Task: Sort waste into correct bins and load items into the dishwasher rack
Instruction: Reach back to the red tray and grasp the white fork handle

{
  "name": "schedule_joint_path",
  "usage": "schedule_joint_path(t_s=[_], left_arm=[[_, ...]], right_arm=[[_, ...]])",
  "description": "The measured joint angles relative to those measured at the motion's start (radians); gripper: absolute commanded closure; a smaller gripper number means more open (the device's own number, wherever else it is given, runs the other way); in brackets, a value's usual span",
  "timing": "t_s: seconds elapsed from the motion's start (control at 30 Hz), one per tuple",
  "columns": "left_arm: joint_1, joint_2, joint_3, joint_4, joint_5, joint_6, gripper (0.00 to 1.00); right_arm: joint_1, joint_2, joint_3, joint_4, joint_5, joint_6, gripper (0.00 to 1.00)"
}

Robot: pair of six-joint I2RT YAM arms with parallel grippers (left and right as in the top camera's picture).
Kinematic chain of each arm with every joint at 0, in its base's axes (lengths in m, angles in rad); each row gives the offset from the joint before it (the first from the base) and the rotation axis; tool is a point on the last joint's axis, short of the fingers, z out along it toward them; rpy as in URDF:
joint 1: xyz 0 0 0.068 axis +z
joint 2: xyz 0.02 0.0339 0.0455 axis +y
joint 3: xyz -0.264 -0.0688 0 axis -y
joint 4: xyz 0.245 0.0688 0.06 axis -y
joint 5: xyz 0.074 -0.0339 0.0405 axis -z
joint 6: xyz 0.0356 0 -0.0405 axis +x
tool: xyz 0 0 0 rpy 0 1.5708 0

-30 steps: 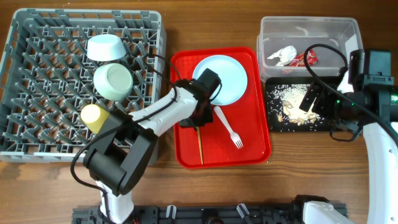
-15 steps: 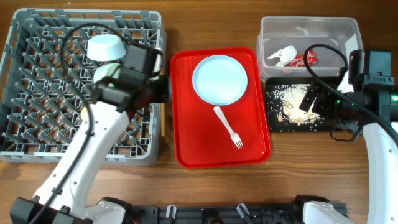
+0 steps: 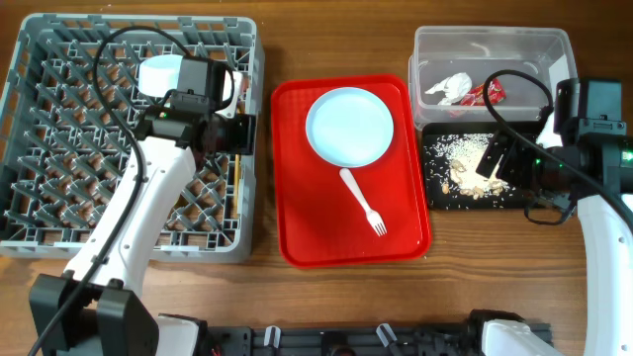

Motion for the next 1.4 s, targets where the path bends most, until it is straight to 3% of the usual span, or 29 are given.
schedule_joint_path(t_s=[0.17, 0.43, 0.7, 0.9, 1.07, 1.27, 1.4], left_arm=[[-0.044, 0.0, 0.0, -0.015, 0.113, -0.098, 0.24], [-0.346, 0.04, 0.0, 0.062, 0.163, -0.379, 0.25], [-0.6, 0.302, 0.0, 0.143, 0.135, -0.608, 0.31], [-0.675, 0.393, 0.0, 0.183, 0.085, -0.678, 0.31], [-0.702, 0.406, 0.001, 0.182, 0.029, -0.7, 0.37], [-0.709, 0.406, 0.004, 0.114, 0.0, -0.704, 0.39], [-0.711, 0.406, 0.004, 0.116, 0.008, -0.711, 0.51]], right_arm=[[0.0, 0.0, 0.0, 0.0, 0.0, 0.0, 0.0], [0.0, 0.0, 0.0, 0.003, -0.001, 0.0, 0.0], [0.0, 0.0, 0.0, 0.003, -0.001, 0.0, 0.0], [0.0, 0.0, 0.0, 0.003, -0.001, 0.0, 0.0], [0.0, 0.0, 0.0, 0.003, -0.001, 0.0, 0.0], [0.0, 0.0, 0.0, 0.003, -0.001, 0.0, 0.0], [0.0, 0.0, 0.0, 0.003, -0.001, 0.0, 0.0]])
